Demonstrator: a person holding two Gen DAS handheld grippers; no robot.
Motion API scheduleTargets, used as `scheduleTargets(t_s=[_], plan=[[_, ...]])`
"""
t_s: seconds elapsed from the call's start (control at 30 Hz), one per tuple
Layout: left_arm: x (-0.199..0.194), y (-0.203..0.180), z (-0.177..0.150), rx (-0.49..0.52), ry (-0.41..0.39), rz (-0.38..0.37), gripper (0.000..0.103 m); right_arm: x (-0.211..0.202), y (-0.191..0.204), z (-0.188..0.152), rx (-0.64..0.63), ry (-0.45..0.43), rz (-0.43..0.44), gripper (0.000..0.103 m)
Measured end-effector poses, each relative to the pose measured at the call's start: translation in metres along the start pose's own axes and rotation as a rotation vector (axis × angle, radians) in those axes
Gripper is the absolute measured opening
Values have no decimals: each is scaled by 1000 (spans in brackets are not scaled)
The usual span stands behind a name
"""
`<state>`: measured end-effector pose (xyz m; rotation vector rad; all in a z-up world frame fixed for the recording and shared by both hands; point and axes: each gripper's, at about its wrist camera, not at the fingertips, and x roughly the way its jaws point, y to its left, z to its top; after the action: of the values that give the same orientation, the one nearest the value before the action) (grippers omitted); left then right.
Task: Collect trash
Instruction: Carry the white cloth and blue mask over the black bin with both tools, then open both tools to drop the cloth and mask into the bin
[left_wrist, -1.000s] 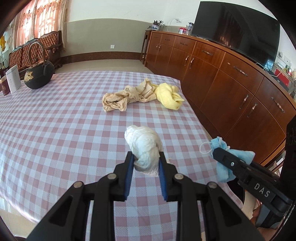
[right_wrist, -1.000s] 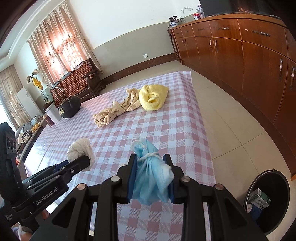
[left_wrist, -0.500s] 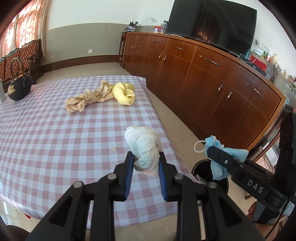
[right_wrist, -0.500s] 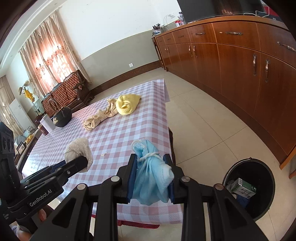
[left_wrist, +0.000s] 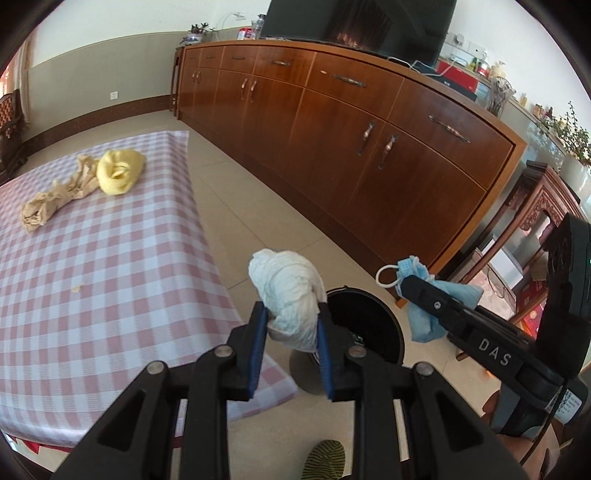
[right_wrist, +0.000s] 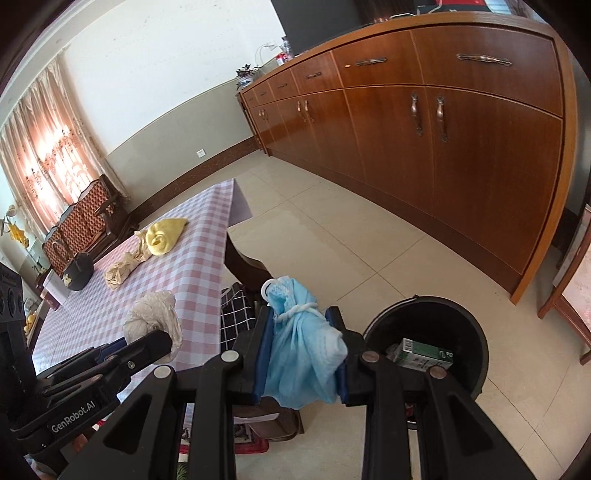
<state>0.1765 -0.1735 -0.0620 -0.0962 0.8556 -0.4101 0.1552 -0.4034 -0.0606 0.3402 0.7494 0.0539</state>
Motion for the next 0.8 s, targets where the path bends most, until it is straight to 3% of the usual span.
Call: scheduleTargets(t_s=[0.4, 0.8], plan=[[77, -66, -4, 71, 141, -92, 27, 12, -105, -2, 139, 73, -165, 31], [147, -89, -22, 98, 272, -80, 28, 67, -143, 3, 170, 205, -243, 31]])
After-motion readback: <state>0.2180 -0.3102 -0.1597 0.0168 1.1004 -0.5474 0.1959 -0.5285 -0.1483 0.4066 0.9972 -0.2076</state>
